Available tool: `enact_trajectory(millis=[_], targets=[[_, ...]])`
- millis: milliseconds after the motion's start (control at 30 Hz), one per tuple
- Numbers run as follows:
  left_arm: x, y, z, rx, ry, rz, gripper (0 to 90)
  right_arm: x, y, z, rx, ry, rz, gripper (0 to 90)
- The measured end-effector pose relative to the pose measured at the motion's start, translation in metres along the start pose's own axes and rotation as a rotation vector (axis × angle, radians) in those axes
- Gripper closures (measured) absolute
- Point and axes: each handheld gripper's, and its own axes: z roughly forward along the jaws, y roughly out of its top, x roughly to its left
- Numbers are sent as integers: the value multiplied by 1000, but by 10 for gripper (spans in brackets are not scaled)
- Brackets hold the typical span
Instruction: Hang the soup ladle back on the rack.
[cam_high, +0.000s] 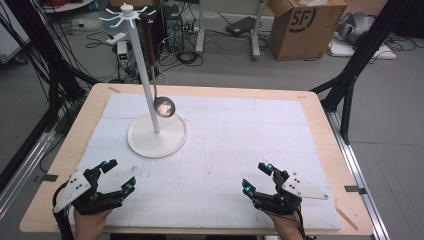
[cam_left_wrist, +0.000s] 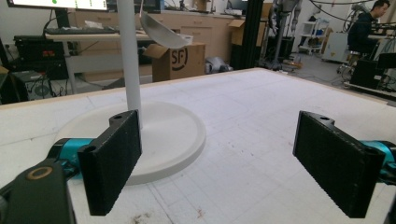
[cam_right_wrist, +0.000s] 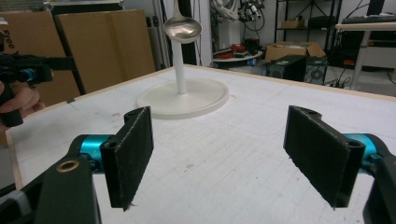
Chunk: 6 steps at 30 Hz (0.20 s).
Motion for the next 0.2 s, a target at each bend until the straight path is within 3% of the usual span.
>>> enact_trajectory(millis=[200], targets=[[-3,-2,3,7,-10,4,160,2,0,3,6,1,-6,194]])
